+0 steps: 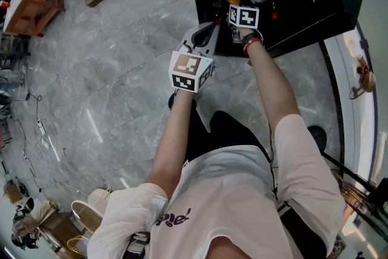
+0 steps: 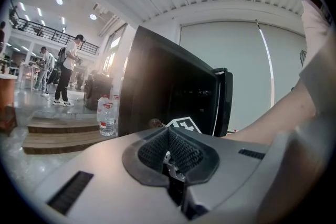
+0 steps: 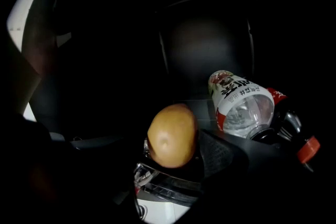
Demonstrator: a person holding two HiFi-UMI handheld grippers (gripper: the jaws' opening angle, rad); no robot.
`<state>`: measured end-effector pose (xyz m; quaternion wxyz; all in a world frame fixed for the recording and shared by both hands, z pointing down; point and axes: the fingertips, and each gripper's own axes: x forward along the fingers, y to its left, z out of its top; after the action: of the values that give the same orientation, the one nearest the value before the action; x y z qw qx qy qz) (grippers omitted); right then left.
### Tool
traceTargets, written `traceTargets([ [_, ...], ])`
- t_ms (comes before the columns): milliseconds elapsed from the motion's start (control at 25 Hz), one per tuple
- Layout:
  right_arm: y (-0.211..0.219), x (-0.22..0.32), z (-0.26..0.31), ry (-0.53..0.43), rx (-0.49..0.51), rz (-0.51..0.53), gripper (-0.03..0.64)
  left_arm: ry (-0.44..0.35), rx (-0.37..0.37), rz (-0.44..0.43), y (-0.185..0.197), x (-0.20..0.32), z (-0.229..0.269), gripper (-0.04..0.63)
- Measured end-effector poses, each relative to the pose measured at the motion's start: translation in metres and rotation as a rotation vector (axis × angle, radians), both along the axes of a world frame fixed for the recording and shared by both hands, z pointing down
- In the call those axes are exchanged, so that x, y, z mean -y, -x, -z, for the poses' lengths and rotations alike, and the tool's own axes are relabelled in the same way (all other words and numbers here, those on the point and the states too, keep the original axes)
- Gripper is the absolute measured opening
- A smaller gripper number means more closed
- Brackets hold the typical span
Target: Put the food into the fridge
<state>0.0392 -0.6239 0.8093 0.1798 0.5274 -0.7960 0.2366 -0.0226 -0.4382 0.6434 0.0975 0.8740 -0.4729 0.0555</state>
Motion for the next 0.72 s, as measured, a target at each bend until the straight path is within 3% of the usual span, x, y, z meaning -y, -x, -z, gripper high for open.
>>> traceTargets([
  [120,0.001,-0.002,-0.001,0.001,0.01,0.001,0.353,0.002,0.0,0.002,0.0,-0.002,0.0,0.018],
  [720,-0.018,-0.036,0.039,-0.021,0.04,-0.04,0.362,0.051,-0.005,0.0,0.004,-0.015,0.022,0.018],
])
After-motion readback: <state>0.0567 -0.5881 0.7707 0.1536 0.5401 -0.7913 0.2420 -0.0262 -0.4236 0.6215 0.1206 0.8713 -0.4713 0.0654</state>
